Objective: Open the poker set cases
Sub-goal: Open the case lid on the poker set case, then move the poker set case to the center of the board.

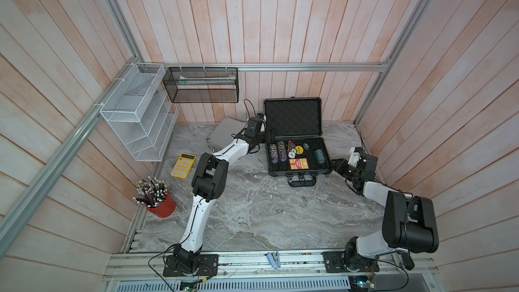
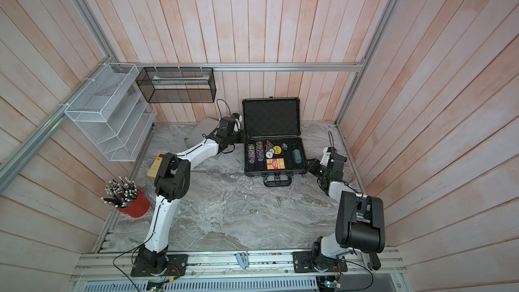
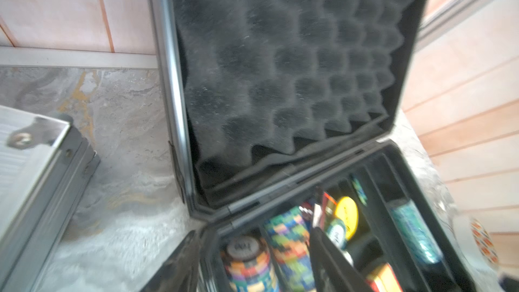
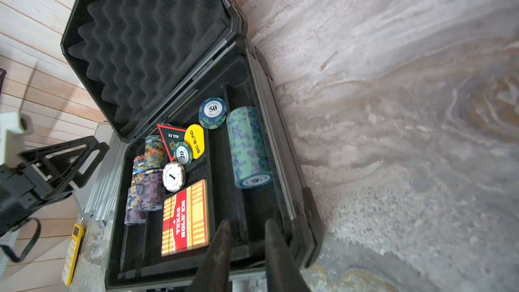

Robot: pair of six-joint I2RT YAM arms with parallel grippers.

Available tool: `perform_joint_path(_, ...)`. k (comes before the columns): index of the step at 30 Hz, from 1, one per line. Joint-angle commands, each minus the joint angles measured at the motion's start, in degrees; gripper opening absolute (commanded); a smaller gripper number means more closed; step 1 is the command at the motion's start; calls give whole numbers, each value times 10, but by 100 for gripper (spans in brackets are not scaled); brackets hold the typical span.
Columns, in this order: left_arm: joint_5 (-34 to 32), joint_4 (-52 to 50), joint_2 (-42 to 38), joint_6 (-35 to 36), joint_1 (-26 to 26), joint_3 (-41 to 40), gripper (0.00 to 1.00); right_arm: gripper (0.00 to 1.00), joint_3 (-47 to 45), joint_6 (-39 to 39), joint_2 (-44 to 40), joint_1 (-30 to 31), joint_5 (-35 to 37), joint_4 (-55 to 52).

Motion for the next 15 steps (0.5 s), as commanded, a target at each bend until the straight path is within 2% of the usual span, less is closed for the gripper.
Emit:
perform_joint_path(1, -18, 50, -78, 13, 1, -63, 67, 30, 43, -43, 14, 3, 12, -64)
perform_joint_path(5, -42, 66, -153, 17, -5, -167, 67, 35, 94, -86, 40, 12, 39, -129)
perform_joint_path(9, -56, 91, -212, -2, -8, -276, 68, 35, 137, -122, 67, 28, 76, -177)
perform_joint_path(15, -80, 89, -226, -24, -38, -338, 69, 35, 183, -167, 111, 58, 143, -236)
